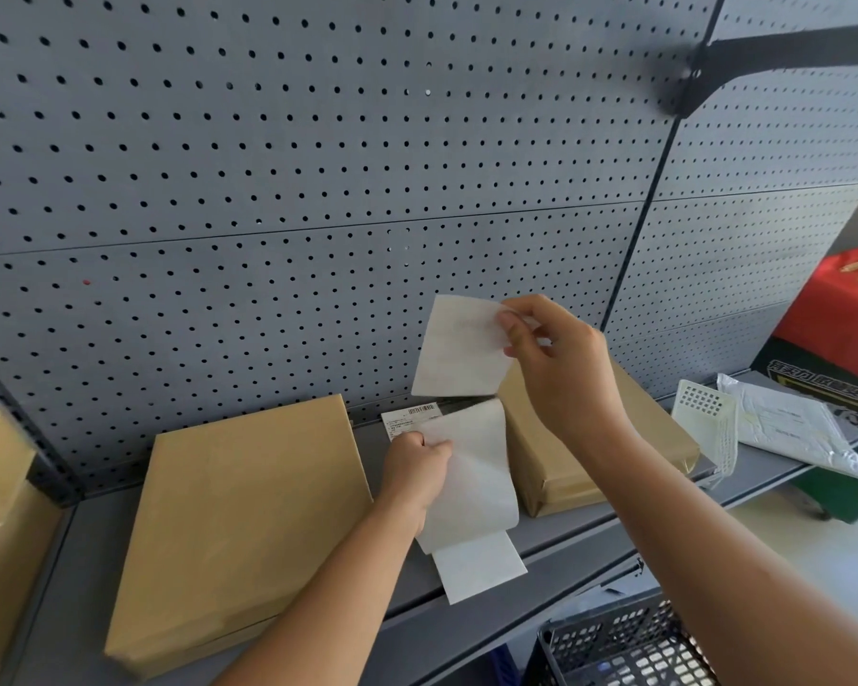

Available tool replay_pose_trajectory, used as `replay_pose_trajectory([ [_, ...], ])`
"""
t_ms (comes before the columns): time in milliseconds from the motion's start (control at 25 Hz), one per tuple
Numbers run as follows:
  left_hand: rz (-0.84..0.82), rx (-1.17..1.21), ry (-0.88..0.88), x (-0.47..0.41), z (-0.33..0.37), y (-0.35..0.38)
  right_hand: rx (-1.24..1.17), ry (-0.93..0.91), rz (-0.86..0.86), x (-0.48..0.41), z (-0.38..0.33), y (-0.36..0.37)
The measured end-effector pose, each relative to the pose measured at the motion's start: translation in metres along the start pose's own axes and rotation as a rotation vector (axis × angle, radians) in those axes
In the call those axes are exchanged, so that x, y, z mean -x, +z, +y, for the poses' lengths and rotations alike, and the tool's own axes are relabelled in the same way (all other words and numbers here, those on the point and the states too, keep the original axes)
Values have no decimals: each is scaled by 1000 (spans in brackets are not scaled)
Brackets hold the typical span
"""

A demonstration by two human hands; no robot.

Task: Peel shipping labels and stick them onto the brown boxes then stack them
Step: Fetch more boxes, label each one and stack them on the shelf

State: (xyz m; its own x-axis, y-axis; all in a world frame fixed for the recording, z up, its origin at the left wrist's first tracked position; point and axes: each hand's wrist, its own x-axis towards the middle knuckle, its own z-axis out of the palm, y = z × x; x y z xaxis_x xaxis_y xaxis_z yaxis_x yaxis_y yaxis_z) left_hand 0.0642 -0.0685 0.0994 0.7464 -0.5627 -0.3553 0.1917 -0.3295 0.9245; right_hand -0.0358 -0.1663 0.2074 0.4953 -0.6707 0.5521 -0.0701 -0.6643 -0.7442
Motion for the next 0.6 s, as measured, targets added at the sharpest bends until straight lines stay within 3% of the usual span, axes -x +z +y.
replay_pose_trajectory([
  [280, -70, -2, -27, 5, 4, -3, 44, -111, -144, 7, 6, -2],
  [440, -39, -82, 80, 9, 7, -25, 45, -100, -286, 22, 22, 8],
  [600, 87, 259, 154, 25, 20, -56, 8, -179, -367, 35, 24, 21],
])
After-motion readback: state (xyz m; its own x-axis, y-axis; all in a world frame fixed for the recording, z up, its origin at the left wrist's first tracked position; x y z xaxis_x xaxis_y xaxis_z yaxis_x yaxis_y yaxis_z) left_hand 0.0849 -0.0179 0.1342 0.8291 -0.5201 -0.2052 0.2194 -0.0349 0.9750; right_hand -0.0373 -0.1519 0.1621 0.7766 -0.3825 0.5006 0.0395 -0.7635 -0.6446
